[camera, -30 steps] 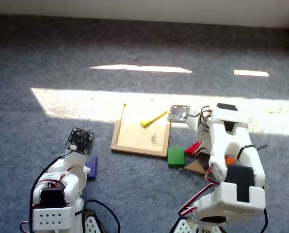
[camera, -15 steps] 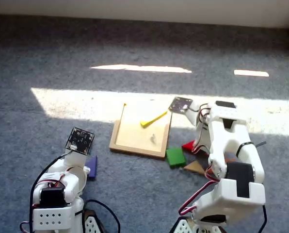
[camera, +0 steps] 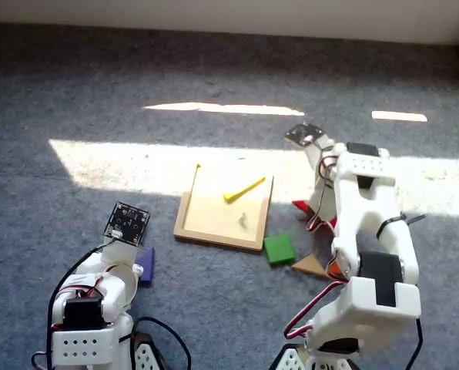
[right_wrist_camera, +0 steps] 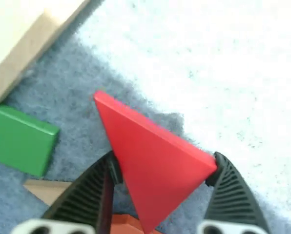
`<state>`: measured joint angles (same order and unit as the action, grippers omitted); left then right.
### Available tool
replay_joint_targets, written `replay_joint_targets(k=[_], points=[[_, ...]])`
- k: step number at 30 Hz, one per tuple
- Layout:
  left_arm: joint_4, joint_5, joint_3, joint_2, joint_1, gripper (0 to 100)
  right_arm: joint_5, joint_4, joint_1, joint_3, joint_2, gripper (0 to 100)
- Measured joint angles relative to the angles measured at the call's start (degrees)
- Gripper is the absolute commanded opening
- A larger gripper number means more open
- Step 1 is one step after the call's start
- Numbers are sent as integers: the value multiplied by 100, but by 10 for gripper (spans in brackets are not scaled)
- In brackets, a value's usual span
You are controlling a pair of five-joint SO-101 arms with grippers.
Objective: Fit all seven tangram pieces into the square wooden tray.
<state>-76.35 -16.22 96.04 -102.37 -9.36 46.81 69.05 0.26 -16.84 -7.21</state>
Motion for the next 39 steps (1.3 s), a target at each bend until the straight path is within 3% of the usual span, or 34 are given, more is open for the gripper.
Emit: replay_joint_targets(k=[7, 16, 24, 32, 39], points=[[0, 0, 0, 0, 0, 7, -1055, 1160, -668, 1081, 0, 148], [0, 0, 0, 0, 0, 7, -3165, 1398, -2312, 1380, -18, 148], [0, 0, 0, 0, 0, 7, -5626, 870, -3560, 1380, -79, 148], [0, 0, 0, 0, 0, 7, -7587, 70, -4097, 1380, -79, 148], [0, 0, 0, 0, 0, 7, -8044, -237, -4185, 1380, -79, 148]])
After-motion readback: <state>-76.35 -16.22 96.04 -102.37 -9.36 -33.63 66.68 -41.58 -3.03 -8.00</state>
